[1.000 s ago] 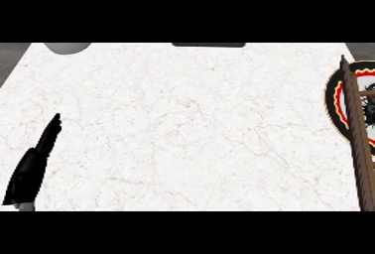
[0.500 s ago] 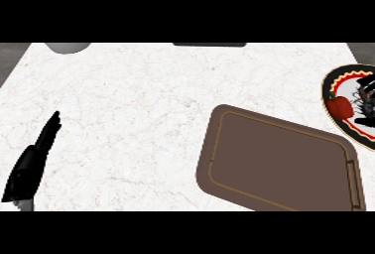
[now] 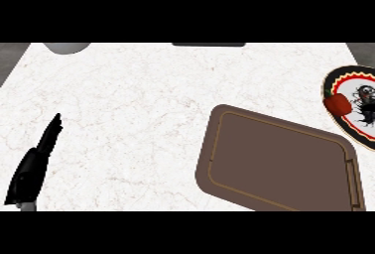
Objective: Pick the bell pepper from the tray and place it in the plate
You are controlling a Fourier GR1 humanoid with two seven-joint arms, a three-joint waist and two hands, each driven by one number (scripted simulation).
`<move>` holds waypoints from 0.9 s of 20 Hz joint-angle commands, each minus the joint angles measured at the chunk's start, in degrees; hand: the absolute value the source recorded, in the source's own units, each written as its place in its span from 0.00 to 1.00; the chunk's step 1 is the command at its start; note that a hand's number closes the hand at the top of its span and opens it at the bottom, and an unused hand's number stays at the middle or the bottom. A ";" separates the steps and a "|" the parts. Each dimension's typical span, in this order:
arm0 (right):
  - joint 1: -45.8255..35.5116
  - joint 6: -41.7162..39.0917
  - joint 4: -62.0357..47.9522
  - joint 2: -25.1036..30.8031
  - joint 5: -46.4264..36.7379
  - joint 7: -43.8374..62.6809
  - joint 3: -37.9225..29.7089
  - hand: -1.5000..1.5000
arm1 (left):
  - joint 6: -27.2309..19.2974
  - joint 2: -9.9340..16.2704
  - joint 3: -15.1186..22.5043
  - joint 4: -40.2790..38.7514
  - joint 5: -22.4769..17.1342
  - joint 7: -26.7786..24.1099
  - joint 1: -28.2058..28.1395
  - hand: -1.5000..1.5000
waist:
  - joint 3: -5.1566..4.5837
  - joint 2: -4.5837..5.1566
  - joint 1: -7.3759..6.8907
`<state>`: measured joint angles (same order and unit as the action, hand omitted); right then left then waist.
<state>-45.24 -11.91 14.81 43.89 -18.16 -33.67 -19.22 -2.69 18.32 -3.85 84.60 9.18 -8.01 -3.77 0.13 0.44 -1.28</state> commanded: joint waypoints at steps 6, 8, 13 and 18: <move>1.29 -8.78 -6.81 10.20 10.73 2.07 -11.68 0.00 | 0.53 -0.61 0.24 1.27 0.07 0.04 -0.79 0.50 | 0.16 0.31 -0.32; 4.05 -14.16 -7.85 13.64 13.14 -0.07 -14.11 0.00 | 1.17 0.55 -0.47 2.70 -0.39 2.10 -0.11 0.50 | 0.32 0.34 0.11; 8.26 -17.82 -8.21 15.49 14.69 -3.79 -15.91 0.00 | 0.83 0.28 -1.24 -0.30 -0.29 1.35 2.16 0.50 | 0.40 0.92 -0.37; 12.83 -19.87 -6.51 16.65 15.03 -9.46 -16.46 0.00 | 1.52 0.11 -0.98 0.27 -0.62 -0.77 -0.20 0.50 | 0.61 0.96 -0.77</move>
<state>-35.91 -27.08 7.82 59.06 -3.58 -37.74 -35.08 -1.81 18.13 -4.38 84.81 9.13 -8.29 -3.24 0.61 1.36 -1.90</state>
